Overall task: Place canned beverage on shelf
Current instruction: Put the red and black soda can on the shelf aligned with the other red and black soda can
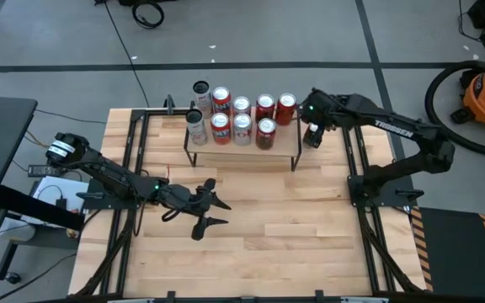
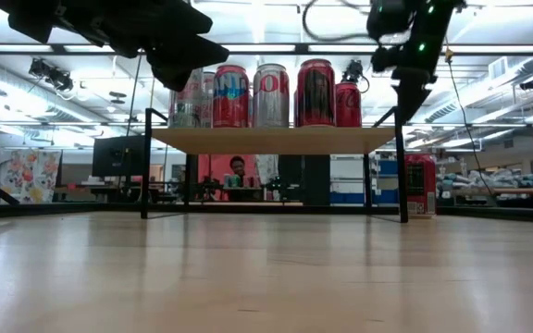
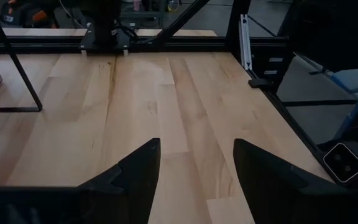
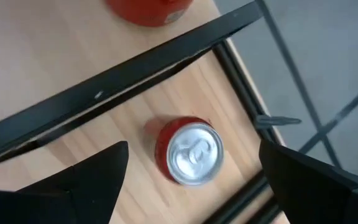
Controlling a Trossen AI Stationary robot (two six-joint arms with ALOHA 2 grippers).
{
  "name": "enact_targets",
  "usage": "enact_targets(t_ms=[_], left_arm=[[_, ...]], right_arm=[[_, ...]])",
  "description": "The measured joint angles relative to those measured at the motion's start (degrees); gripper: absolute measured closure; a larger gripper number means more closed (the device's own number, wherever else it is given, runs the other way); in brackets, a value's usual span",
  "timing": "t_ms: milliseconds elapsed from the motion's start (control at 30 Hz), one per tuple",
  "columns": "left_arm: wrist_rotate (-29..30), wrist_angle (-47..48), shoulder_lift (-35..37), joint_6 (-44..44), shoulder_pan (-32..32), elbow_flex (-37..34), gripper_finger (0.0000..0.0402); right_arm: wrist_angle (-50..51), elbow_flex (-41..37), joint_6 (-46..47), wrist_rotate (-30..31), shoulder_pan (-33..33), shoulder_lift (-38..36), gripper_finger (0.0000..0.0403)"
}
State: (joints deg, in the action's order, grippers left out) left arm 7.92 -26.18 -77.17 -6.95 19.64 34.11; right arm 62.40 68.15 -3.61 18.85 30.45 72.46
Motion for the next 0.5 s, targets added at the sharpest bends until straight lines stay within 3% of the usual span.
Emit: enact_targets(t_ms=[233,500], left_arm=[[0.0,-0.1,0.0,0.2,-0.5,0.0,0.0189],[0.0,0.6,0.0,-0.4,-0.5,0.0,0.0189]], right_arm=[[-1.8,-0.4,-5.0,-2.7,6.8,5.4,0.0033],[-1.8,-0.4,-9.5,-7.4,9.6,10.6,0.0033]])
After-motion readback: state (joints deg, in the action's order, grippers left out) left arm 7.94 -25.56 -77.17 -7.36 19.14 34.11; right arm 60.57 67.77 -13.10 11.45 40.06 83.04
